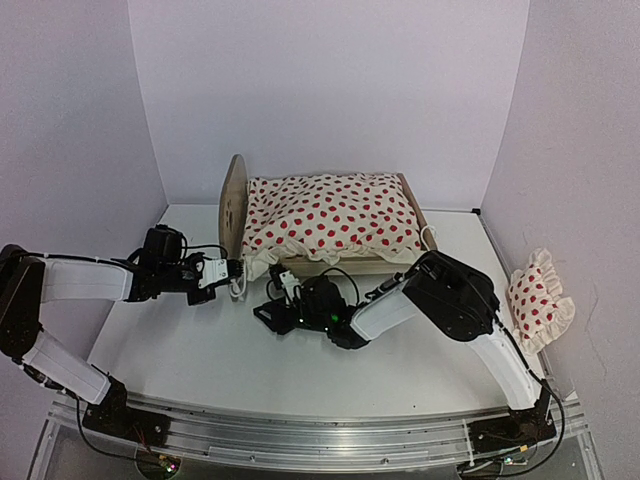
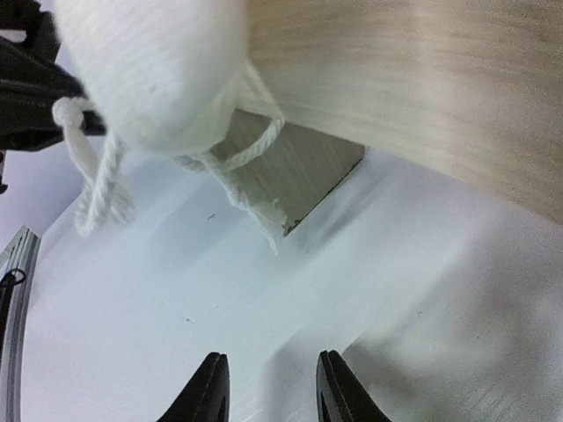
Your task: Set up the pet bed
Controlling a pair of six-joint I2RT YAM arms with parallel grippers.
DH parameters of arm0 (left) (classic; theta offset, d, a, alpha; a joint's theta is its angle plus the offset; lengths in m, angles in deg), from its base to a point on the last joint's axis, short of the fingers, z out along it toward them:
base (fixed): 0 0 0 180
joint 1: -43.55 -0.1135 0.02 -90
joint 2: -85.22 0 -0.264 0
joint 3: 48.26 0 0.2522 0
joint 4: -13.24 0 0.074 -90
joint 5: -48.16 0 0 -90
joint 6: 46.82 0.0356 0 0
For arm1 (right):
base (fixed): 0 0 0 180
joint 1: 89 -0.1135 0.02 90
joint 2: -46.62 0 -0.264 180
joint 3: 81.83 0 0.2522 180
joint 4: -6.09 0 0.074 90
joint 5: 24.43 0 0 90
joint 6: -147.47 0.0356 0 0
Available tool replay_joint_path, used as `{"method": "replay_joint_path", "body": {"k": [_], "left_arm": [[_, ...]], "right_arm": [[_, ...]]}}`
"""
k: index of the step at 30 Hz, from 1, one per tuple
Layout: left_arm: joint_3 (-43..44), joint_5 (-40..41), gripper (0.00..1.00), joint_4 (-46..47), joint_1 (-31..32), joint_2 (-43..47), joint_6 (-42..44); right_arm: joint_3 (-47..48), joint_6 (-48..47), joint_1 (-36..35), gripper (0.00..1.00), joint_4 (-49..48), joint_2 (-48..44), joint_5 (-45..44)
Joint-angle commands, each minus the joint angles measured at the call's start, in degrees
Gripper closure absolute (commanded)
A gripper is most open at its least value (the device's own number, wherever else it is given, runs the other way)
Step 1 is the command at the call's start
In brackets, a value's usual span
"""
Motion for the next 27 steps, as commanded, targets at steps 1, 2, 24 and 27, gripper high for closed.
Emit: {"method": "replay_joint_path", "body": {"k": [1,2,24,27], "left_arm": [[3.62,-0.45,1.0,-0.53,-0.01,1.18,-4.49],[4.21,-1.01,1.0,-1.56,-0.04,1.37,-5.19],[5.16,-1.52,1.0,-4.08,-0.03,2.57,-8.93],[6.58,-1.14,1.0,-4.83,-0.03,2.82,-11.87]], "right_arm": [[1.31,-1.81,-0.6,0.64,-4.26,-1.33,-5.07],[2.91,-2.52,-1.07,0.6,-5.03,0.41,-5.44],[24.84,-8.35,-3.68,0.79,-5.53,17.37,-20.75],[24.48,-8.43,-3.66,0.99,-6.18,16.96,-20.77]]}}
